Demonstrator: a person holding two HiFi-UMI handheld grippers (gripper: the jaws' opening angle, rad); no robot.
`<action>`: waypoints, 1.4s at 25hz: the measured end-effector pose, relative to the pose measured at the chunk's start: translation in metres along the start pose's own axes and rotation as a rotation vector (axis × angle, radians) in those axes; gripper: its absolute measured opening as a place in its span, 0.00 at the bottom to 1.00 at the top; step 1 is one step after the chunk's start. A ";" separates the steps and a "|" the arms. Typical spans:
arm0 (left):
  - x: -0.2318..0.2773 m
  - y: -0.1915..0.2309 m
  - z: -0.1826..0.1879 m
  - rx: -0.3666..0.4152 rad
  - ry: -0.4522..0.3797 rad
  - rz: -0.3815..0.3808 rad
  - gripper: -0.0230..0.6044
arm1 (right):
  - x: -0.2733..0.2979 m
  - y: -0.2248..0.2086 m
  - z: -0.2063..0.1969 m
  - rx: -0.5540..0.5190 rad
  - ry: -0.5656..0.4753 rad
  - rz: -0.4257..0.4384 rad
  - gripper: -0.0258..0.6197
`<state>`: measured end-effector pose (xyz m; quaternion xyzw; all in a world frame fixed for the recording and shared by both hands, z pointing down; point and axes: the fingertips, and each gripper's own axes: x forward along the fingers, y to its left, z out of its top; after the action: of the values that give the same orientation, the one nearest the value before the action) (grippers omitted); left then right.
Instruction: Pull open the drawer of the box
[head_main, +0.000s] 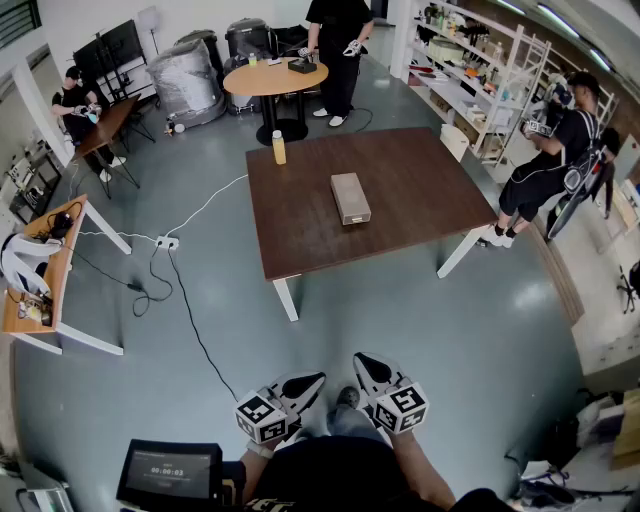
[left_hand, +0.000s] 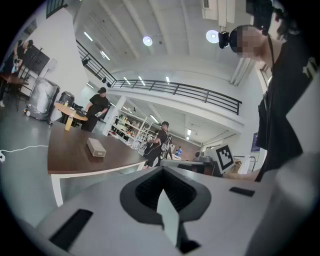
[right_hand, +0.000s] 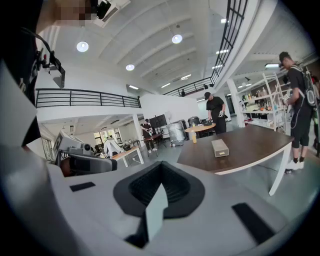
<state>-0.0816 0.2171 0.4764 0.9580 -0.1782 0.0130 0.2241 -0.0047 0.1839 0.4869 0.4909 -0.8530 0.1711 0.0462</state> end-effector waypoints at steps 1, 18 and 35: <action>0.007 0.002 0.003 -0.001 0.000 0.003 0.04 | 0.001 -0.009 0.003 -0.001 0.000 -0.001 0.02; 0.105 0.026 0.026 -0.009 0.001 0.052 0.04 | 0.001 -0.146 0.027 0.021 0.011 -0.026 0.02; 0.169 0.100 0.063 -0.027 0.016 -0.025 0.04 | 0.056 -0.208 0.037 0.061 0.046 -0.092 0.02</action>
<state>0.0381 0.0500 0.4799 0.9569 -0.1645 0.0154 0.2388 0.1473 0.0303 0.5174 0.5269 -0.8225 0.2058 0.0586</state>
